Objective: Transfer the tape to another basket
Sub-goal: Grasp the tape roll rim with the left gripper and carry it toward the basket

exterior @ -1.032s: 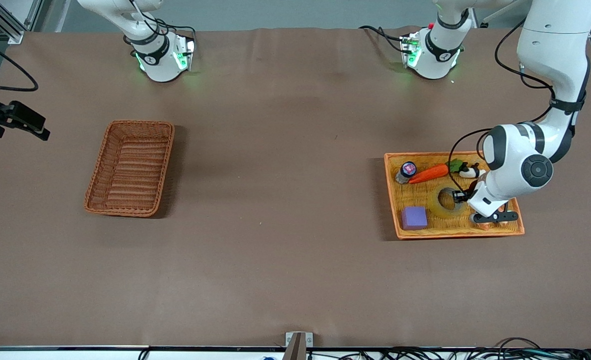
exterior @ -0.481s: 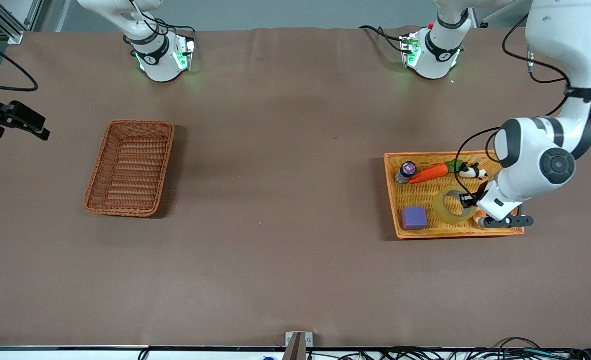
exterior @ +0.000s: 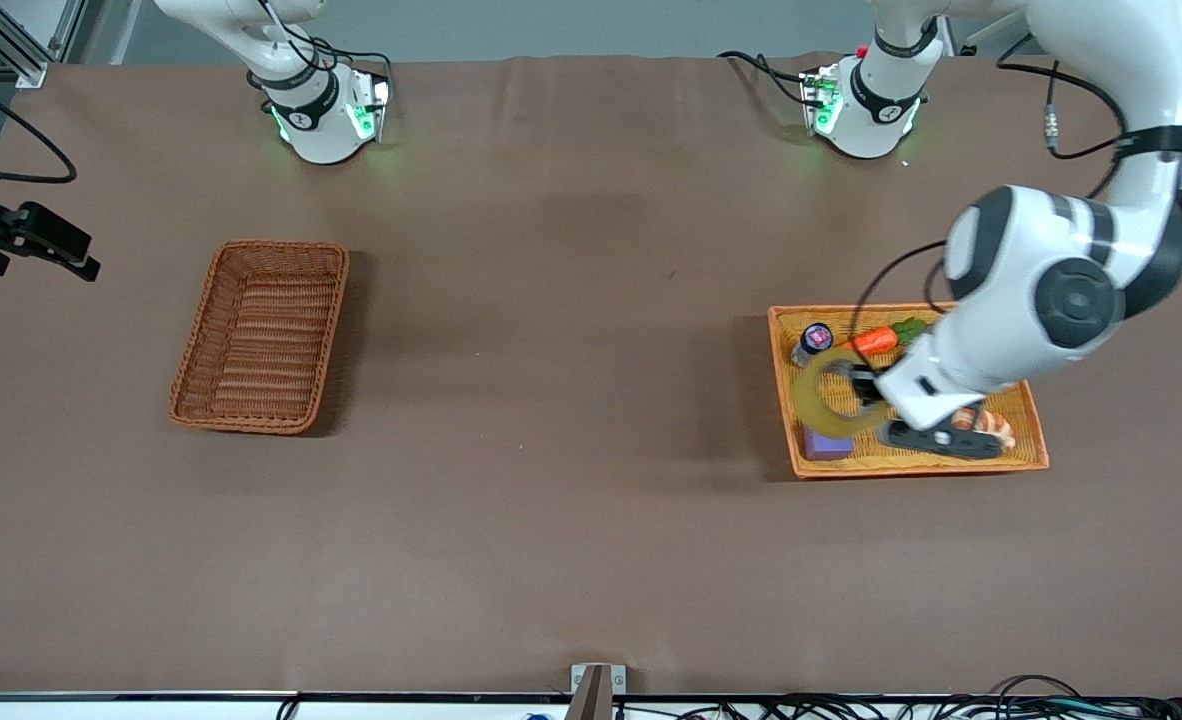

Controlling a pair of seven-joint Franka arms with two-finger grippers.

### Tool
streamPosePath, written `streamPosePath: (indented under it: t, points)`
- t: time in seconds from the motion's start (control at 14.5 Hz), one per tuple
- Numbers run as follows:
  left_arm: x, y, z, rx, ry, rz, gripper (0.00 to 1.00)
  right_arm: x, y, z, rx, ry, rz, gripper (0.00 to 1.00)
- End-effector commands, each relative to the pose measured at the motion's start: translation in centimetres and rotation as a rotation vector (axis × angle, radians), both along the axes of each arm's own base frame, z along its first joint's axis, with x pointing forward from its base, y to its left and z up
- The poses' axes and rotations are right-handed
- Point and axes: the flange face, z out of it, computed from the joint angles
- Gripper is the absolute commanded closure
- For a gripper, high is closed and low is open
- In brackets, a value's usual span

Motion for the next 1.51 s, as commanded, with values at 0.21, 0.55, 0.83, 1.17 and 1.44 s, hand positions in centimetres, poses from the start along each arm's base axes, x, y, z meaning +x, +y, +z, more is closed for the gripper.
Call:
streamPosePath:
  t: [0.21,0.55,0.83,1.17,1.44]
  points:
    - [-4.1,-19.4,-4.8,0.054,-0.033,-0.212,1.00,-0.2,-0.2,-0.1,-0.008,0.005,-0.005,0.00]
    - [-9.0,-31.3,-10.0,0.010,-0.005,-0.187,1.00,-0.1,-0.1,-0.2,-0.008,0.007,-0.004,0.00]
    - [-13.3,-37.4,-14.7,0.075,-0.043,-0.212,1.00,-0.1,0.0,-0.4,-0.008,0.008,-0.002,0.00]
    - [-13.2,-40.2,-14.7,-0.114,-0.082,-0.125,0.98,0.0,0.2,-0.6,-0.005,0.008,0.000,0.00]
    - [-12.5,-40.7,-14.5,-0.230,-0.092,-0.065,0.66,0.2,0.4,-0.9,-0.003,0.013,0.000,0.00]
